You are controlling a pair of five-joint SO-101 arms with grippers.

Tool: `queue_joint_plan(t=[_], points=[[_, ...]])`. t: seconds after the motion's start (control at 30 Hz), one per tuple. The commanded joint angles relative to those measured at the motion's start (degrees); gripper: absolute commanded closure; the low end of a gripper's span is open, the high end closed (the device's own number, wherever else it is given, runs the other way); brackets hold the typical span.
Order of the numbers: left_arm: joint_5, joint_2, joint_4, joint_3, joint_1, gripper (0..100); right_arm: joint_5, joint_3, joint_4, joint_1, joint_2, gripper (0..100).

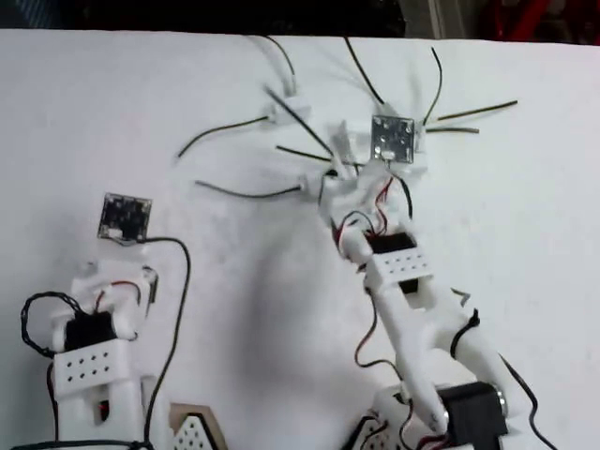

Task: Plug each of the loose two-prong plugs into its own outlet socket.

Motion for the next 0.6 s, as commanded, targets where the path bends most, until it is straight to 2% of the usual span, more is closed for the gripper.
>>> queue_joint_plan(t=[0.0,0.03,0.13,0.23,0.33,0.57], points=[[0.18,-1.1,-1.32,-0.18,1.63,85,-0.35,1.41,2.15,0.75,-8.84,96.4],[0.18,-1.1,-1.32,-0.18,1.8,85,-0.35,2.2,4.35,0.92,-12.0,99.1],[0.35,-1.19,-1.32,-0.18,1.8,85,0.26,4.22,14.11,1.71,-22.9,96.9],[0.44,-1.19,-1.32,-0.18,1.89,85,6.68,7.47,21.41,1.45,-32.92,98.1],[0.53,-1.19,-1.32,-0.26,1.89,85,12.22,13.01,24.13,1.27,-42.33,98.1],[0.7,-1.19,-1.32,-0.35,5.85,85,12.92,29.1,28.44,1.89,-63.08,97.8]])
